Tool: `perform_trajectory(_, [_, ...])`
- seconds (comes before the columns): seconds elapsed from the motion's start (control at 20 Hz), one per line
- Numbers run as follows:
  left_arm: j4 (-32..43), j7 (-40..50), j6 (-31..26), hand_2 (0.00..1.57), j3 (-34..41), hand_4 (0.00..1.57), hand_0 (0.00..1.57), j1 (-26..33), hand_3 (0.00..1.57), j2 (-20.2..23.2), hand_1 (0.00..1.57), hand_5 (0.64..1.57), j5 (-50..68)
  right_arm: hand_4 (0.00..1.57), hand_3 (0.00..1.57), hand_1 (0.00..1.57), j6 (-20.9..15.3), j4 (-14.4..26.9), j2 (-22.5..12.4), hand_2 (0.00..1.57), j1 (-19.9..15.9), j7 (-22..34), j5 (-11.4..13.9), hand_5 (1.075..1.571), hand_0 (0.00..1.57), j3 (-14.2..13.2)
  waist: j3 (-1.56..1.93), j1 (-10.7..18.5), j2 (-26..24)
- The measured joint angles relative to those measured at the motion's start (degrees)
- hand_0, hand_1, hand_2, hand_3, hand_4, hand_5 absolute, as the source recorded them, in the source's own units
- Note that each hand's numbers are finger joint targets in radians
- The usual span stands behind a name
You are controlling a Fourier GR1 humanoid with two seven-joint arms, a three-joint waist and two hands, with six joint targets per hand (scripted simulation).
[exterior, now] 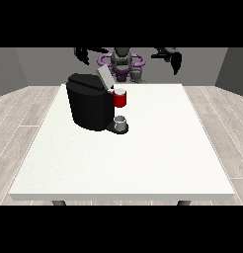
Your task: Insert the coffee pod into the coffee machine and close the lid
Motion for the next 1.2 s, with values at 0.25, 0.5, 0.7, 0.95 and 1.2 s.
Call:
perform_trajectory(0.25, [-5.98, 2.52, 1.56, 0.00, -2.63, 0.00, 0.00, 2.71, 0.00, -0.38, 0.00, 1.571, 2.89, 0.00, 0.00, 0.00, 0.62, 4.93, -0.60, 0.00, -4.08, -0.28, -0.72, 1.571, 0.00, -2.10, 0.01, 0.59, 2.69])
perform_trajectory(0.5, [-10.26, 3.79, 2.81, 0.00, -3.84, 0.00, 0.00, 5.20, 0.00, 0.42, 0.00, 1.571, 3.32, 0.00, 0.00, 0.00, 0.30, 7.76, 0.36, 0.00, -6.85, -1.25, 0.13, 1.571, 0.00, -1.85, 0.00, -0.57, 4.95])
perform_trajectory(0.7, [-13.48, 4.90, 3.36, 0.00, -4.54, 0.00, 0.00, 6.52, 0.00, 1.12, 0.00, 1.571, 4.20, 0.00, 0.00, 0.00, 0.76, 10.34, 0.25, 0.00, -9.47, -1.41, 0.88, 1.571, 0.00, -1.76, 0.00, -1.08, 6.32])
perform_trajectory(0.95, [-15.99, 5.83, 3.84, 0.00, -4.36, 0.00, 0.00, 6.97, 0.00, 2.61, 0.00, 1.571, 5.60, 0.00, 0.00, 0.00, 0.55, 12.75, 0.84, 0.00, -11.78, -2.92, 2.87, 1.571, 0.00, -0.79, -0.02, -1.52, 7.74])
perform_trajectory(1.2, [-17.78, 6.55, 4.68, 0.00, -4.66, 0.00, 0.00, 7.35, 0.00, 2.71, 0.00, 1.571, 6.81, 0.00, 0.00, 0.00, 0.99, 14.86, 0.55, 0.00, -13.88, -5.29, 3.37, 1.571, 0.00, -1.43, -0.21, -1.67, 8.93])
